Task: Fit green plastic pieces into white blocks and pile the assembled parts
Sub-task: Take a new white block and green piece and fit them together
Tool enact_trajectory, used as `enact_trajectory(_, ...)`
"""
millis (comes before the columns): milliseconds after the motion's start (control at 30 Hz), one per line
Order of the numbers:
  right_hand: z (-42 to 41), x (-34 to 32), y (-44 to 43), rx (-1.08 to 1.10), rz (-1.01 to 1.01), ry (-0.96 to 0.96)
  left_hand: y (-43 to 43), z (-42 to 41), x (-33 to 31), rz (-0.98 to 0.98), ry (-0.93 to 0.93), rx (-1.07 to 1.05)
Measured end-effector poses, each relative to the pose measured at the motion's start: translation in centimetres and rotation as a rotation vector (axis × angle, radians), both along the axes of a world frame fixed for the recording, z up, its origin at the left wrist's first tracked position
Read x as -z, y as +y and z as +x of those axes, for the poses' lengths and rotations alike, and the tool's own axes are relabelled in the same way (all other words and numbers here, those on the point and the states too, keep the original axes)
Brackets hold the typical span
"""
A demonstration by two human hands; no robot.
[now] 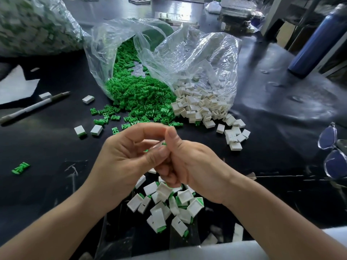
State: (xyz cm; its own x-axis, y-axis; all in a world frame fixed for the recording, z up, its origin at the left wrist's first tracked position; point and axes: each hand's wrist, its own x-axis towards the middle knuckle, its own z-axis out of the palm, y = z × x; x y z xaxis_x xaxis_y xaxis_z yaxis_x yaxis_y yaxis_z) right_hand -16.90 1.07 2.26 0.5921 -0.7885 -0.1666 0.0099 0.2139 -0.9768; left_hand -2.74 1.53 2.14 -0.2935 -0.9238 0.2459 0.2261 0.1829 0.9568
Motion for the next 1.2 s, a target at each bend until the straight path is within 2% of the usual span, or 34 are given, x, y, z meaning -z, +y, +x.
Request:
enact_trajectory(367,0.23,-0.32,0.56,0.044,0.015,-0.005,-0.03,0.30,-0.05,0.026,-0.023,0.002)
enact_trajectory(567,0.34,-0.75,0.53,-0.013,-0.028,0.002,0.04,0.36,-0.04,0.026,-0.021,-0.002)
enact_trajectory(733,0.18,-0.48,0.46,-0.027,0.036,-0.037,0.01,0.43,0.02,0.022,-0.037,-0.001)
enact_trajectory(900,0.37,-0.85,0.11,-0.064,0.185,-0.224,-0.10,0.37,-0.02,0.078,-0.034,-0.002)
enact_trajectory(1067,0.47,-0.62,0.09,-0.041,0.191,-0.150,-0.14,0.17,0.11,0.131,-0.038,-0.037)
enact_trajectory(1200,0.07,-0.41,-0.12,-0.016,0.247,-0.155,-0.20,0.30,-0.08,0.137,-0.036,0.013)
